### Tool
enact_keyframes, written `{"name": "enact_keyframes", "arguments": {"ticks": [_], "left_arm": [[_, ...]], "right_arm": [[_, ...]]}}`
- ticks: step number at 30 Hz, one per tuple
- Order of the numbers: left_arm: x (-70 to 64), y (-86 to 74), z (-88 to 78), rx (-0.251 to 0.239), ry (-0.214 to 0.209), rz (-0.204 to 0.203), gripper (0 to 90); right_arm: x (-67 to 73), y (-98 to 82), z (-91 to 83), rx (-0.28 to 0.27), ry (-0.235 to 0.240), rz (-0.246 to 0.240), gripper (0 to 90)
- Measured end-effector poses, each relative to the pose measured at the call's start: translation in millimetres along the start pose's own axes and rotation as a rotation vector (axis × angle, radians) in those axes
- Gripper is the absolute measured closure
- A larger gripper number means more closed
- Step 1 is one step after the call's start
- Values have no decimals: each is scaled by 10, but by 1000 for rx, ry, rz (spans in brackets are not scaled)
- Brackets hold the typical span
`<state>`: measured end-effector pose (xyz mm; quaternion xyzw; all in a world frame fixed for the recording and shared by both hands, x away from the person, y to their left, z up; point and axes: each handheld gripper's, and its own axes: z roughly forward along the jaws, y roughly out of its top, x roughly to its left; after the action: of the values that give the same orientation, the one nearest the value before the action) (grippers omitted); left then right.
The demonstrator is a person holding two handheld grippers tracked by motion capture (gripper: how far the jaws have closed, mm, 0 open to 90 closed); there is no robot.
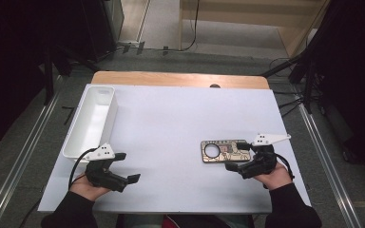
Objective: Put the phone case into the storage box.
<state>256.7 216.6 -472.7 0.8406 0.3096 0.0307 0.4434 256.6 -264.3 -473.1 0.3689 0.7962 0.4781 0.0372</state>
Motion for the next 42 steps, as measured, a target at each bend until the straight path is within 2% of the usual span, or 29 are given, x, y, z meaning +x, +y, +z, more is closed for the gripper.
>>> {"name": "enact_keyframes", "arguments": {"ticks": [21, 29, 42], "left_arm": [[2, 3, -14, -9, 13, -3, 10], [1, 5, -11, -6, 11, 2, 10], [5, 2, -9, -5, 8, 0, 10]], "right_arm": [[-156, 169, 10, -4, -27, -5, 0], [-219, 258, 34, 2, -24, -27, 0], [-352, 430, 92, 8, 3, -26, 0]]}}
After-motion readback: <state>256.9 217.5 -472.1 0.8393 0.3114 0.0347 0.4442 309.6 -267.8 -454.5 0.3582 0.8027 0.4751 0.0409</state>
